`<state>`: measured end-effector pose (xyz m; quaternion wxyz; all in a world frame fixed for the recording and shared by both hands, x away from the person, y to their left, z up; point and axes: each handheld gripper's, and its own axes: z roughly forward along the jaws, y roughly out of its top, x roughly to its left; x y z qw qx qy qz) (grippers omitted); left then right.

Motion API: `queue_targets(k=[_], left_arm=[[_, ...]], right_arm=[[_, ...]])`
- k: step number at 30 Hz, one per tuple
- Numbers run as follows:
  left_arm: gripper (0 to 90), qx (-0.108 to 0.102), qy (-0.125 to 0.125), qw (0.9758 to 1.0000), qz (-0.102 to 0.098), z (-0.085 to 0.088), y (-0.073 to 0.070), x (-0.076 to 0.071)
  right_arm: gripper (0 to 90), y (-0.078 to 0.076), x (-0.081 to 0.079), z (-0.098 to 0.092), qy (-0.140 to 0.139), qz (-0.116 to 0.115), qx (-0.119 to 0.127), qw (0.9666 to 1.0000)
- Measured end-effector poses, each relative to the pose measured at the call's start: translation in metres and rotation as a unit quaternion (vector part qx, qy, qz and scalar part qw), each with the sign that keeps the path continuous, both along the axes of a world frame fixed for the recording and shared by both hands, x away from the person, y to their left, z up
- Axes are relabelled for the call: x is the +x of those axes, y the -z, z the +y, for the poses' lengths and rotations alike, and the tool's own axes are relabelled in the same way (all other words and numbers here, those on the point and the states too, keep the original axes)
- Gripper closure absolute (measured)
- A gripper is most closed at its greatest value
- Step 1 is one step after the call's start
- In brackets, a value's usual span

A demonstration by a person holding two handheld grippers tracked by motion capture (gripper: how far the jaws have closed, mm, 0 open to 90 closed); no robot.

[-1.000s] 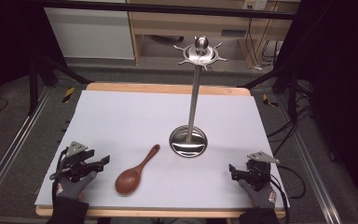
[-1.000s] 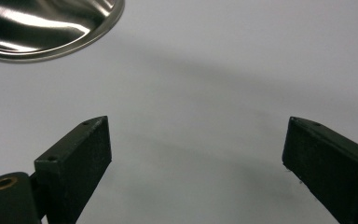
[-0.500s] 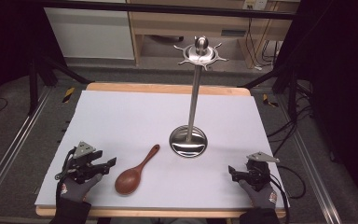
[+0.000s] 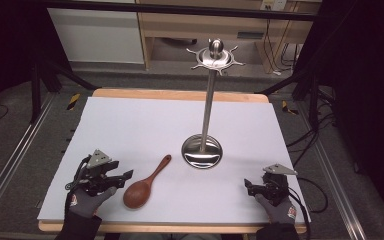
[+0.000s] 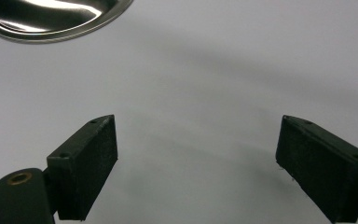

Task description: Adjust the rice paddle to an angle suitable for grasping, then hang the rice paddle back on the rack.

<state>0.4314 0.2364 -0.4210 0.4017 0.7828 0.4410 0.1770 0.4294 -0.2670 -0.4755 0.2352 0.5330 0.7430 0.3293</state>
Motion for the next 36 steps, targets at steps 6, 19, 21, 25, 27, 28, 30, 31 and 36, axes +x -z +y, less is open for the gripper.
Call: queue_targets(k=[6,19,21,25,27,28,30,31,36], left_arm=[[34.7,0.010,0.010,0.9999,0.009,-0.008,-0.005,0.003],[34.1,0.027,0.028,0.9990,0.020,-0.025,-0.012,0.015],[34.0,0.029,0.029,0.9990,0.020,-0.027,-0.012,0.016],[34.0,0.039,0.034,0.9983,0.027,-0.031,-0.013,0.020],[34.0,0.042,0.036,0.9981,0.029,-0.032,-0.014,0.021],[34.0,0.044,0.037,0.9979,0.031,-0.033,-0.014,0.022],[34.0,0.050,0.041,0.9973,0.035,-0.036,-0.013,0.024],[34.0,0.052,0.042,0.9971,0.036,-0.037,-0.013,0.025],[34.2,0.062,0.047,0.9960,0.044,-0.041,-0.014,0.028]], right_arm=[[12.8,0.000,-0.001,0.001,0.002,0.006,-0.003,1.0000],[12.8,0.000,-0.001,0.000,-0.001,0.005,-0.006,1.0000],[12.8,0.000,-0.001,0.000,-0.001,0.004,-0.006,1.0000],[12.7,0.000,-0.001,0.000,0.001,0.006,-0.005,1.0000],[12.8,0.000,-0.001,0.000,0.001,0.007,-0.006,1.0000],[12.8,0.000,-0.001,0.001,0.002,0.008,-0.006,0.9999],[12.8,0.000,-0.001,0.001,0.002,0.008,-0.006,0.9999],[12.8,0.000,-0.001,0.001,0.003,0.009,-0.006,0.9999],[12.7,0.000,-0.001,0.000,0.000,0.009,-0.008,0.9999]])
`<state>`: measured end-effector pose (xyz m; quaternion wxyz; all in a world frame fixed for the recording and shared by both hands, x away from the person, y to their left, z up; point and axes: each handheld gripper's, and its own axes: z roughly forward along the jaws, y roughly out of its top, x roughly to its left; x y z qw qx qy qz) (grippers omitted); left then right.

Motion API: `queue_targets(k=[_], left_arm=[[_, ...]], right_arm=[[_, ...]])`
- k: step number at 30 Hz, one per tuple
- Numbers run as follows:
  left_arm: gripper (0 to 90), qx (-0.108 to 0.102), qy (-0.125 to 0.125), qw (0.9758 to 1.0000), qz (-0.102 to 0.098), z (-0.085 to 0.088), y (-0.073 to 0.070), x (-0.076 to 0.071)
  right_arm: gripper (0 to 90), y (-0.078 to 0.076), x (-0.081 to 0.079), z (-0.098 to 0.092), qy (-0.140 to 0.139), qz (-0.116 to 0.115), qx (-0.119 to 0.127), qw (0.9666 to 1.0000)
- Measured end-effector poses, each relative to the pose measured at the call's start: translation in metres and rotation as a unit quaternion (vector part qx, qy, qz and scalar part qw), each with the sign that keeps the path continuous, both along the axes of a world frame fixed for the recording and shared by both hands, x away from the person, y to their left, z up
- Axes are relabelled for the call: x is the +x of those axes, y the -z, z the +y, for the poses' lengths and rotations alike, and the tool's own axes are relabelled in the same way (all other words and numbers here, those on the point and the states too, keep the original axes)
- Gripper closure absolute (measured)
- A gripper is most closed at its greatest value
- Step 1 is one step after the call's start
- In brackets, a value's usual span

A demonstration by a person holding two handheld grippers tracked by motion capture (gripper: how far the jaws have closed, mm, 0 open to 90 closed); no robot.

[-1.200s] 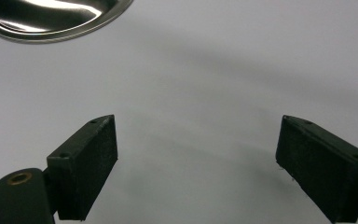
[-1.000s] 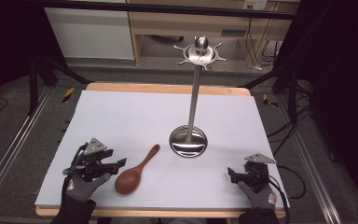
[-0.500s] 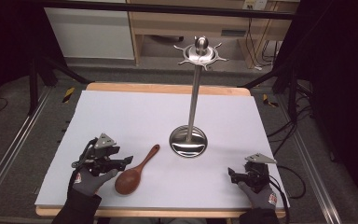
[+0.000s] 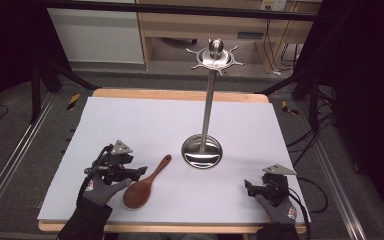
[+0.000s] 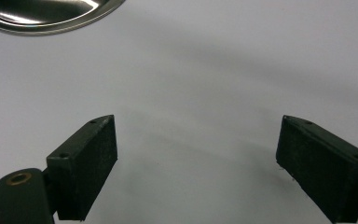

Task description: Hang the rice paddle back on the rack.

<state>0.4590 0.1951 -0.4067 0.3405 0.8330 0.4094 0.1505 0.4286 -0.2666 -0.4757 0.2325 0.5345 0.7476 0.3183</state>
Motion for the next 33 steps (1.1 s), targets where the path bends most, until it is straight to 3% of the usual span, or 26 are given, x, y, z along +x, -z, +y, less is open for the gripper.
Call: queue_targets(k=[10,25,33], left_arm=[[34.1,0.009,0.005,0.9999,0.012,-0.010,0.002,0.005],[34.4,0.039,0.013,0.9987,0.030,-0.022,0.004,0.015],[35.4,0.061,0.022,0.9969,0.043,-0.029,0.009,0.019]], right_arm=[[12.8,0.000,0.001,0.000,0.001,0.002,-0.001,1.0000],[12.8,0.002,0.003,0.001,-0.003,0.008,0.001,1.0000],[12.8,0.002,0.003,0.001,-0.003,0.010,0.002,0.9999]])
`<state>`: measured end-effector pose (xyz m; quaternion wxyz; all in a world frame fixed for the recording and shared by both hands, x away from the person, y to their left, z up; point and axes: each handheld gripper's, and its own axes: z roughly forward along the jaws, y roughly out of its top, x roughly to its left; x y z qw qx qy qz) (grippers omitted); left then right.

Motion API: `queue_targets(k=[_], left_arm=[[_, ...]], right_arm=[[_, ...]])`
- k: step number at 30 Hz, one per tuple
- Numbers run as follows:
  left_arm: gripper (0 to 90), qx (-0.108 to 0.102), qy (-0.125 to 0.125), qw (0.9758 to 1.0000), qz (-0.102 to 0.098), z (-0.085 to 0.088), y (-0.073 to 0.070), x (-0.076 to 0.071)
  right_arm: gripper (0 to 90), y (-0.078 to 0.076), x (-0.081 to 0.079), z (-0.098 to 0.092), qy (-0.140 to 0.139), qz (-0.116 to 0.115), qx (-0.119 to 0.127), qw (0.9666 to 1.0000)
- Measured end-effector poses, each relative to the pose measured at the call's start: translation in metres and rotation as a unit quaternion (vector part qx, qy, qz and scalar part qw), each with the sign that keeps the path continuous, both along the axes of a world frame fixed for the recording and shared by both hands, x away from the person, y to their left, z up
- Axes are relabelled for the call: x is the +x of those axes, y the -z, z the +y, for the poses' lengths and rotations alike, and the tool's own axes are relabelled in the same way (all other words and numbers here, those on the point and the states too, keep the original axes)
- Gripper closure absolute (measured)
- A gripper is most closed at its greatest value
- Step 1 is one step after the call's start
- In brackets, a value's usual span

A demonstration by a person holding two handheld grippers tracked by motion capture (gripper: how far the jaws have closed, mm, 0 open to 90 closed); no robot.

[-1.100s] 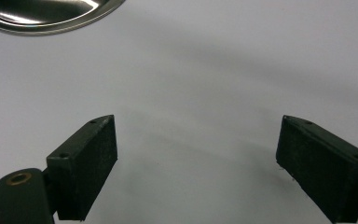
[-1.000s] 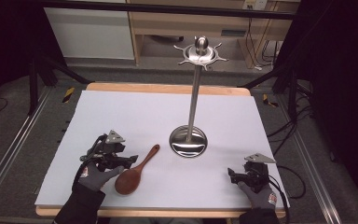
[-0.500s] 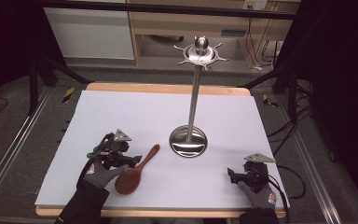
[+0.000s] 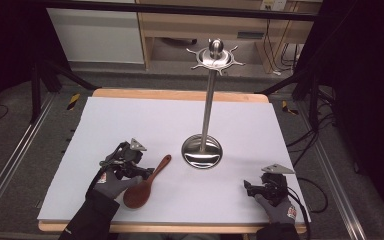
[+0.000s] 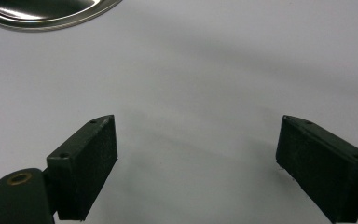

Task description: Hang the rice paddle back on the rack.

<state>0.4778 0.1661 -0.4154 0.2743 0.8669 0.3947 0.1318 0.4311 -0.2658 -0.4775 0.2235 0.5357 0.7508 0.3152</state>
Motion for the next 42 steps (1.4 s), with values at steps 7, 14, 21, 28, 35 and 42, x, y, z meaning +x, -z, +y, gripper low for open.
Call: queue_targets(k=[7,14,21,28,35,42], left_arm=[[39.6,0.008,0.004,0.9999,0.008,-0.006,0.002,0.003],[40.5,0.022,0.012,0.9994,0.025,-0.013,0.007,0.007],[43.0,0.031,0.020,0.9984,0.043,-0.018,0.012,0.009],[48.2,0.044,0.027,0.9968,0.061,-0.023,0.018,0.011],[51.9,0.055,0.032,0.9956,0.069,-0.026,0.023,0.012],[57.7,0.064,0.032,0.9940,0.083,-0.028,0.028,0.014]], right_arm=[[12.8,0.000,0.000,0.001,-0.001,0.004,0.003,1.0000],[12.8,0.000,0.000,0.001,0.000,0.006,0.005,1.0000],[12.8,0.001,0.001,0.001,-0.005,0.006,0.000,1.0000],[12.9,0.001,0.001,0.002,-0.005,0.011,0.005,0.9999],[12.9,0.002,0.001,0.001,-0.007,0.012,0.002,0.9999],[12.9,0.002,0.002,0.002,-0.008,0.015,0.003,0.9999]])
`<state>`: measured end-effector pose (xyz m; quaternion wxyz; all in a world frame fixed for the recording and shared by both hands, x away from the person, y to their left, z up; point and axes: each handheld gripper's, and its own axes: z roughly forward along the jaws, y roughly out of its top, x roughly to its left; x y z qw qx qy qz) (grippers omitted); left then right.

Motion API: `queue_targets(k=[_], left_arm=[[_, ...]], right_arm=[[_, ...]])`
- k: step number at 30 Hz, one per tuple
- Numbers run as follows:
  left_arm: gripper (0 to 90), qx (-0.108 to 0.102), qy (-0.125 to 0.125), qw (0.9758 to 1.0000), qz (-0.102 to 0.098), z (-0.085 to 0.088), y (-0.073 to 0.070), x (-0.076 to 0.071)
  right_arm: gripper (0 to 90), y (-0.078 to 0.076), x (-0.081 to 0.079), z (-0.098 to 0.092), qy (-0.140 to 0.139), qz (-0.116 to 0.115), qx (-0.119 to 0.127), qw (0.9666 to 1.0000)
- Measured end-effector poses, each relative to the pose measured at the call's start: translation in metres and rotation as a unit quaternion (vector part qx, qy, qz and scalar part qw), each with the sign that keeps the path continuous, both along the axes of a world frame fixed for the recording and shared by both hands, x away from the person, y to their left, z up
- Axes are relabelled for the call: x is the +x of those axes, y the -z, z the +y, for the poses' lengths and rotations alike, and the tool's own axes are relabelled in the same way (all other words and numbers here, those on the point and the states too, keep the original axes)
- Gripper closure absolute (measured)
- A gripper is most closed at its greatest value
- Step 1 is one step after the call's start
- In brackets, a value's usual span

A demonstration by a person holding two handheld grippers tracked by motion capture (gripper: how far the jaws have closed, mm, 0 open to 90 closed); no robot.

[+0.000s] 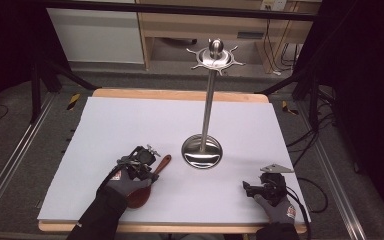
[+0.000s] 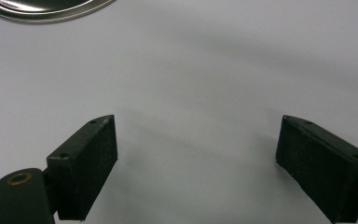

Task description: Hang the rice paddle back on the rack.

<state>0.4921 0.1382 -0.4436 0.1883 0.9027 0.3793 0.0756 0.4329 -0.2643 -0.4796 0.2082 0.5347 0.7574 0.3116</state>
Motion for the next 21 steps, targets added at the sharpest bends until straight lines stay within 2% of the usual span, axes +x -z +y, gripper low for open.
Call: queue_targets(k=[8,21], left_arm=[[64.5,0.009,-0.002,0.9999,0.013,-0.0025,0.0051,0.0032],[70.0,0.015,-0.014,0.9995,0.023,-0.0049,0.0052,0.0065]], right_arm=[[12.9,0.0003,0.0001,0.0005,0.000,0.003,0.002,1.0000],[12.9,0.0007,0.0008,0.0004,-0.004,0.006,0.002,1.0000]])
